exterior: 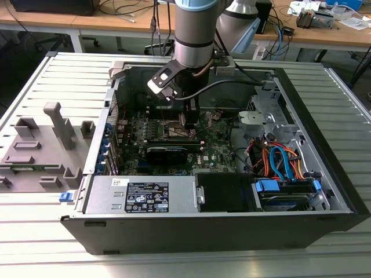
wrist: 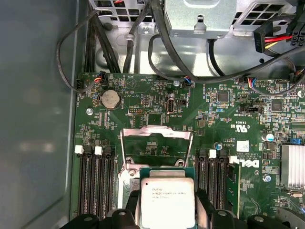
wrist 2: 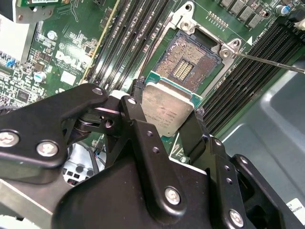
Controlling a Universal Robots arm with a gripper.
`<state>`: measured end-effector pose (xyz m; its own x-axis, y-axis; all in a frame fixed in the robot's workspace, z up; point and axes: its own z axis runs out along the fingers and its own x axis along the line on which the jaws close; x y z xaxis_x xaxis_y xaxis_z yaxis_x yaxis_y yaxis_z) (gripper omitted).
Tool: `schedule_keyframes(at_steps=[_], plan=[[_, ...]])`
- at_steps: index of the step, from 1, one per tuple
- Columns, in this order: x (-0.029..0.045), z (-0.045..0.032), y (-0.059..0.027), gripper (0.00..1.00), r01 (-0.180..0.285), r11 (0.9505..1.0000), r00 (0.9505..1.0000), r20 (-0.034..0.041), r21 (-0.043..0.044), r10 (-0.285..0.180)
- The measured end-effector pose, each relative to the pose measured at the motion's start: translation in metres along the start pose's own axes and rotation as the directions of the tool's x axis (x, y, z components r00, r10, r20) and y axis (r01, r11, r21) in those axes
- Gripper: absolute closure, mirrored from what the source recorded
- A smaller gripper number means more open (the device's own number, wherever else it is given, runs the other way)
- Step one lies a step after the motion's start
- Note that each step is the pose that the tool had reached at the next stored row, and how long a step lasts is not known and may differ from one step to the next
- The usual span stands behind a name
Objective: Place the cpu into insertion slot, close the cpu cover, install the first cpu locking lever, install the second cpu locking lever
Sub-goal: 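Place the cpu into insertion slot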
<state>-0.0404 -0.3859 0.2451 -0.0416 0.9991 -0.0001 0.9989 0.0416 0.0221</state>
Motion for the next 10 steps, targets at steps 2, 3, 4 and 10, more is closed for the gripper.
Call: schedule_keyframes(at_steps=[2,3,4,10], plan=[[0.0000,0.0000,-0.0010,0.45,0.000,1.0000,1.0000,0.0000,0.0000,0.000],[0.0001,0.0000,-0.0017,0.45,0.000,1.0000,1.0000,0.0001,0.0000,0.000],[0.0001,0.0001,-0.0027,0.45,0.000,1.0000,1.0000,0.0001,0.0001,0.000],[0.0003,0.0004,-0.0066,0.45,0.000,1.0000,1.0000,0.0001,0.0001,0.000]])
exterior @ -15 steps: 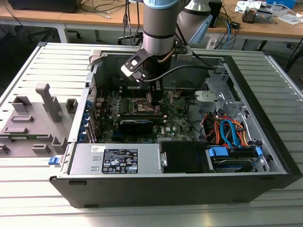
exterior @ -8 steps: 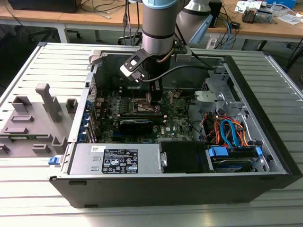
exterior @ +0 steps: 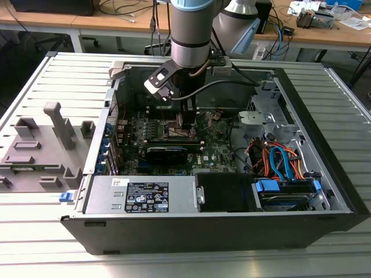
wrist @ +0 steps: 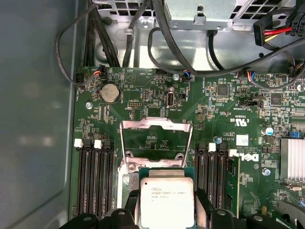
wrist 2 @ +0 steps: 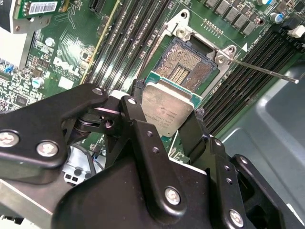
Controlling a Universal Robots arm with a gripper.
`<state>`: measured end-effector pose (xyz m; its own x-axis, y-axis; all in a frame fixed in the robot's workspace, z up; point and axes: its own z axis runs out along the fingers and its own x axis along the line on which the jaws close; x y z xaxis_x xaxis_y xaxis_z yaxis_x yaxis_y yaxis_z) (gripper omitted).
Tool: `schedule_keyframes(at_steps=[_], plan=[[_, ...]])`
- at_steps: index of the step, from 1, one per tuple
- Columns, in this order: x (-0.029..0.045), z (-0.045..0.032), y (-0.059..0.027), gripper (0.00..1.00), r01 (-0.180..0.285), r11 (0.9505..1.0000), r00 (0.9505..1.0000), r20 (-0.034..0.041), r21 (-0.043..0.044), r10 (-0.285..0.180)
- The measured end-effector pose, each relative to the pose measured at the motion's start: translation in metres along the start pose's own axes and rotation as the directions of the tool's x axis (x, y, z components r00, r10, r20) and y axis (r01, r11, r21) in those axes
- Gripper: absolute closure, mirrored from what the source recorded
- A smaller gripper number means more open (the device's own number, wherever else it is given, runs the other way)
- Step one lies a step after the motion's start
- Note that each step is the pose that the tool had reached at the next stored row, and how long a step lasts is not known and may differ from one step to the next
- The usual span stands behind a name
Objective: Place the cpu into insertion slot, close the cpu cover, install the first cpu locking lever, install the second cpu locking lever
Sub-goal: 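Place the cpu into insertion slot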
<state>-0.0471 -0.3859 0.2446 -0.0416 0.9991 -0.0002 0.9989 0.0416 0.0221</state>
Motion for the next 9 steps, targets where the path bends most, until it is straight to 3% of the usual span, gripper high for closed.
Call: schedule_keyframes(at_steps=[9], plan=[[0.0006,0.0045,-0.0048,0.45,0.000,1.0000,1.0000,0.0000,0.0000,0.000]])
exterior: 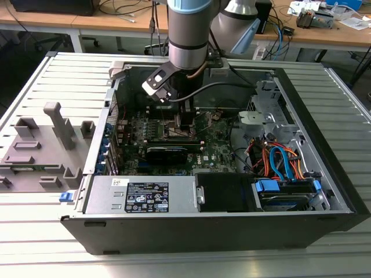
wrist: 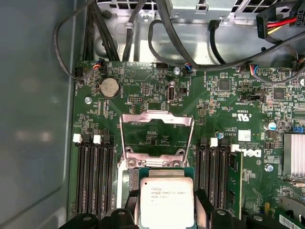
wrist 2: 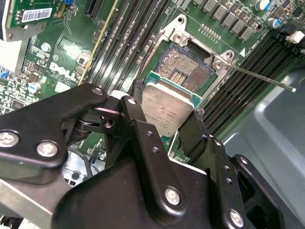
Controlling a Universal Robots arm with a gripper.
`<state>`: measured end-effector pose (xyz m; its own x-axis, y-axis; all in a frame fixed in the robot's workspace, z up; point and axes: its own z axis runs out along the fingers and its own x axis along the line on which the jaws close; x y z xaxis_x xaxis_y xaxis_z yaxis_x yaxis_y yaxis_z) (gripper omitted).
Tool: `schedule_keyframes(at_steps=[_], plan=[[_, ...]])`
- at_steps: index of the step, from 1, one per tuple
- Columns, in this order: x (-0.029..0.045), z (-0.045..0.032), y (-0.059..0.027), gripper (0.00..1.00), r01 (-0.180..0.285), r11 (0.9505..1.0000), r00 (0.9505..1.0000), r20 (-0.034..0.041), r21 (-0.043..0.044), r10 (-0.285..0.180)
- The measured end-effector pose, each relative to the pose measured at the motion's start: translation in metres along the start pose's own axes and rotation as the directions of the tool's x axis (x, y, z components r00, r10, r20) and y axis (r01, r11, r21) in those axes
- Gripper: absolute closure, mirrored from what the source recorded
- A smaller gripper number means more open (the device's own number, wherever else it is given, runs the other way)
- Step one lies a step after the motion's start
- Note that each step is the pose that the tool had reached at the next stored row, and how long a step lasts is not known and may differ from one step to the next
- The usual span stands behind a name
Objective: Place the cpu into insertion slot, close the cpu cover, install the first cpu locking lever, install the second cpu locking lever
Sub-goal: 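Place the cpu into insertion slot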
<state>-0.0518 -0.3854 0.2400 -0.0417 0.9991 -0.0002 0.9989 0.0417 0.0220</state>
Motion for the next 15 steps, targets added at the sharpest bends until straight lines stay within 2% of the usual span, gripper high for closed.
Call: schedule_keyframes(at_steps=[15], plan=[[0.0010,0.0056,-0.0020,0.45,0.000,1.0000,1.0000,-0.0001,0.0000,0.000]])
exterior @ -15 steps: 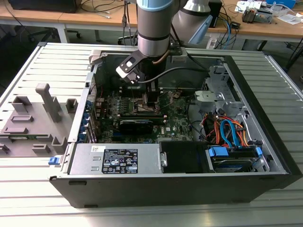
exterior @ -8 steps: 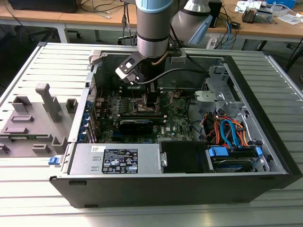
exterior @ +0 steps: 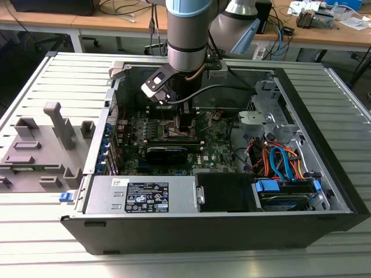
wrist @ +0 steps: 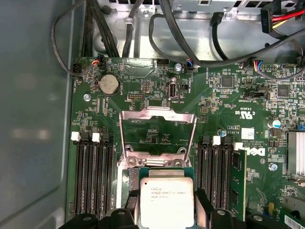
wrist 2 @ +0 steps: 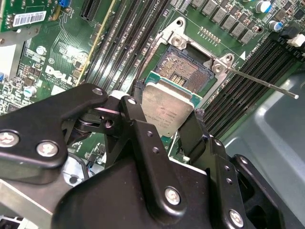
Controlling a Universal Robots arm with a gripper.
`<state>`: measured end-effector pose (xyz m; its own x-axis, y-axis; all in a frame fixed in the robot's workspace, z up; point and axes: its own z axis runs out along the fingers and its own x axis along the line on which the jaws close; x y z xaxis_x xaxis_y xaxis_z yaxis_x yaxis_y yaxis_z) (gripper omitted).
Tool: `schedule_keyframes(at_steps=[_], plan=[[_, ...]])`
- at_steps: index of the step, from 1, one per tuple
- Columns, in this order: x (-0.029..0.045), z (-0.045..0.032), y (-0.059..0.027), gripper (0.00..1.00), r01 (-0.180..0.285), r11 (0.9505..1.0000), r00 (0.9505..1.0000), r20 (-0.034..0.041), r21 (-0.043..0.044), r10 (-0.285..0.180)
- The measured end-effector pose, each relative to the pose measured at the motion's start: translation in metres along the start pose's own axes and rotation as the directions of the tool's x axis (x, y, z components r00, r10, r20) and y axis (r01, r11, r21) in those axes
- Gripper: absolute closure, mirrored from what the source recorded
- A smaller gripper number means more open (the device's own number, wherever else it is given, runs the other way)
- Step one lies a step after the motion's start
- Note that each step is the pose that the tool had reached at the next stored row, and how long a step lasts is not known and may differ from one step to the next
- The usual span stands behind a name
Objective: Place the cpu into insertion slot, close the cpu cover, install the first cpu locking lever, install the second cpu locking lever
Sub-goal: 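Place the cpu into insertion slot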
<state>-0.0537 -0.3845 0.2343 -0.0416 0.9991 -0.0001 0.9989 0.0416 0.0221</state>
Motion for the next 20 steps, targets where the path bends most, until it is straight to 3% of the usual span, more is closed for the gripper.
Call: schedule_keyframes(at_steps=[20], plan=[[0.0091,0.0037,0.0001,0.45,0.000,1.0000,1.0000,0.0001,0.0000,0.000]])
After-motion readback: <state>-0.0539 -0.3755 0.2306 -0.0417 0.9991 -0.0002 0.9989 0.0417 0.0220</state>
